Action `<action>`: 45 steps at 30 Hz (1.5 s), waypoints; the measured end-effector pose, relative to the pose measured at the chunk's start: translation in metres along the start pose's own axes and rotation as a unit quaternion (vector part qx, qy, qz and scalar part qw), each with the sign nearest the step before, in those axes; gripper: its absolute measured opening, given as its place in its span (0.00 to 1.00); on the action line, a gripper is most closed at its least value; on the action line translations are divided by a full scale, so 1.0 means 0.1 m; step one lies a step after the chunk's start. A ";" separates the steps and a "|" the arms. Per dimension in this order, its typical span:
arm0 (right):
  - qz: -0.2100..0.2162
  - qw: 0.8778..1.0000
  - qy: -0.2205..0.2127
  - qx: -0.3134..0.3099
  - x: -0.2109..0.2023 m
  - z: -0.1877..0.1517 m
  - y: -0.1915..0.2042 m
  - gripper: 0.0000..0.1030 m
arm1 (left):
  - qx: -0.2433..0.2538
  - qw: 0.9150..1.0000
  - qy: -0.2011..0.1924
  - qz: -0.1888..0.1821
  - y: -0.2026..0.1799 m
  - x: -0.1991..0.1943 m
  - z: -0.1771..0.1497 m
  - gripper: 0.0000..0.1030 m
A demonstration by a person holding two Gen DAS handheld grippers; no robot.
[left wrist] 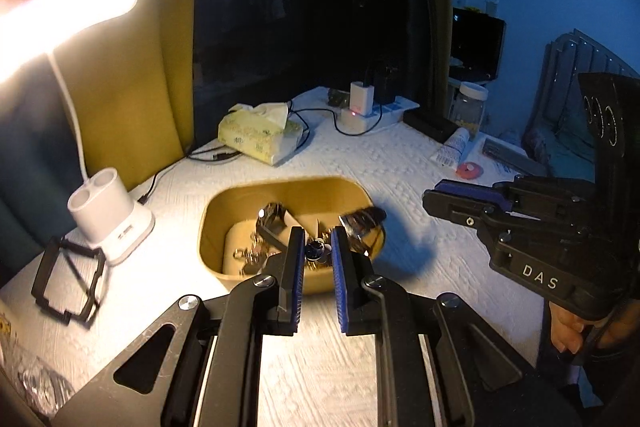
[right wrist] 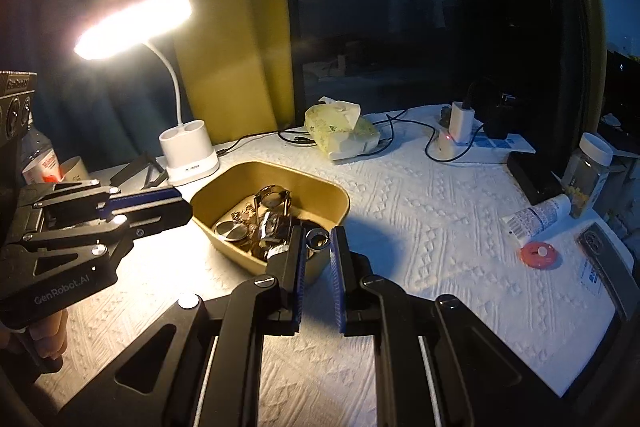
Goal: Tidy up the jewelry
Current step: 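Carry the earring and ring over the tan box and open both tools, then lift both open tools out of the tan box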
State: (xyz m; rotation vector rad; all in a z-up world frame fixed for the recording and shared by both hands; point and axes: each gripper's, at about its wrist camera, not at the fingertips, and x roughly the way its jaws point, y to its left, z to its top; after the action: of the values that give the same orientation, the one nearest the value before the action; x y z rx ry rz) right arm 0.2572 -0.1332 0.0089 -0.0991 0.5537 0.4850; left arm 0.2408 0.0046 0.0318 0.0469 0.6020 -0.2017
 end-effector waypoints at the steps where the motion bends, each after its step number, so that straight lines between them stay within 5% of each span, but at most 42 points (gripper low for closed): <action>1: 0.000 1.000 0.000 0.000 0.03 0.03 -0.01 0.11 | -0.001 1.000 0.000 0.000 0.02 0.03 0.02 0.15; 6: -0.001 1.000 -0.001 0.004 0.19 0.13 -0.04 0.11 | -0.038 0.999 0.001 -0.004 0.17 0.20 0.08 0.15; 25: 0.019 0.999 0.022 0.029 0.74 0.24 -0.10 0.12 | -0.057 0.998 0.036 -0.006 0.36 0.66 0.04 0.16; 30: 0.015 0.999 0.029 0.029 0.77 0.25 -0.07 0.12 | -0.067 0.997 0.032 -0.005 0.40 0.61 0.04 0.32; 39: -0.003 0.999 0.023 0.039 0.58 0.25 -0.11 0.15 | -0.068 0.998 0.019 0.002 0.39 0.42 0.06 0.43; 45: -0.003 0.999 0.024 0.044 0.40 0.18 -0.11 0.26 | -0.063 0.998 0.005 0.000 0.32 0.22 0.07 0.48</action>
State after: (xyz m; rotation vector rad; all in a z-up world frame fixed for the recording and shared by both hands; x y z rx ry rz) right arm 0.3015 -0.1224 0.0028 -0.0281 0.6213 0.4532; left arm 0.2682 0.0311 0.0245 -0.0735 0.6238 -0.1643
